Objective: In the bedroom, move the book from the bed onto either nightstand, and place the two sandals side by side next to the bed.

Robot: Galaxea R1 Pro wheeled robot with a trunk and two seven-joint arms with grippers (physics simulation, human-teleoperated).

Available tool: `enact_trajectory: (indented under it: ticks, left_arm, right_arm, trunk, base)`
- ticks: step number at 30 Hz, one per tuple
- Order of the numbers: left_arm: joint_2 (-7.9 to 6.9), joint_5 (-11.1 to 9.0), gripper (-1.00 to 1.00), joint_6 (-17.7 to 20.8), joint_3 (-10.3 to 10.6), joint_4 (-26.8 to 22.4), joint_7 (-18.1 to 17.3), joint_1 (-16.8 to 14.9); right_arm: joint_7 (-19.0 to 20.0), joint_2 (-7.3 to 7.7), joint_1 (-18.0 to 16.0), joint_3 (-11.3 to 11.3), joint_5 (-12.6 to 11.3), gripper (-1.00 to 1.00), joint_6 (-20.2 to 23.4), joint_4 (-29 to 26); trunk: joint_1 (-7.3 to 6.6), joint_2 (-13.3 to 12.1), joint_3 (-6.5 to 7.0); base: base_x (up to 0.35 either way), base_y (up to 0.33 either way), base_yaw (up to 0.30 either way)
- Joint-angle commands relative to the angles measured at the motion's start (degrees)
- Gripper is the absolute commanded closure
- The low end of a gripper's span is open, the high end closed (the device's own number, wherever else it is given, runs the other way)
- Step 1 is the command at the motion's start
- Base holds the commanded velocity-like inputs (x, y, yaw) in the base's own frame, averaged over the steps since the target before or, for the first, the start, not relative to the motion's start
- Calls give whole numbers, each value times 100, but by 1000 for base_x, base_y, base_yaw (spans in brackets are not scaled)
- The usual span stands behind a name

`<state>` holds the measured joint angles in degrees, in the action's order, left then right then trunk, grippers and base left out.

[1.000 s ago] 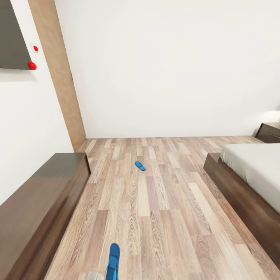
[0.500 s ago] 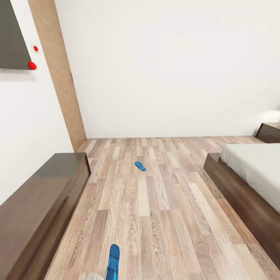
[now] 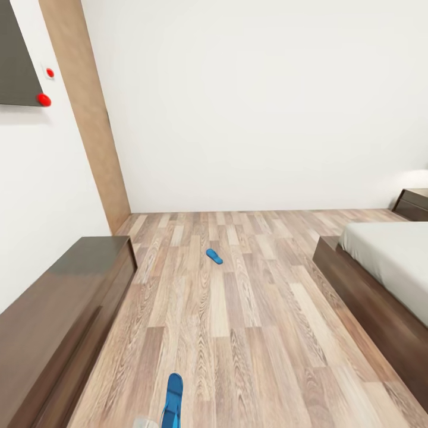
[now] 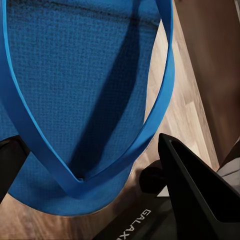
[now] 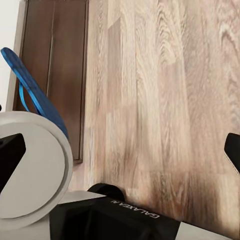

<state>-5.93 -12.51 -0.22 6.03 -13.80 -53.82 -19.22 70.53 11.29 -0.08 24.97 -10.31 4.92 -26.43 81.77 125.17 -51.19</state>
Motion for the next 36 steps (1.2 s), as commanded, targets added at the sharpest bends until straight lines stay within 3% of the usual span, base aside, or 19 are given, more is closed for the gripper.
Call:
enact_trajectory:
  ticks: [1, 15, 31, 36]
  left_arm:
    - [-5, -50, 100, -5, 47, 0, 0, -3]
    - [-5, -49, 100, -5, 56, 6, 12, -3]
    - [-5, -49, 100, -13, 56, 9, 12, -3]
    - [-4, -49, 100, -13, 56, 9, 12, -3]
  right_arm:
    - [21, 1, -1, 8, -22, -100, 52, -5]
    - [13, -4, -1, 8, -20, -100, 51, -2]
    - [15, -4, -1, 8, -23, -100, 53, -2]
    - [14, -4, -1, 8, -19, -100, 51, -2]
  trunk:
    - [2, 2, -5]
    - [2, 2, -5]
    - [2, 2, -5]
    - [2, 2, -5]
  base:
    - [289, 0, 0]
    - [260, 0, 3]
    - [27, 0, 137]
    - [254, 0, 10]
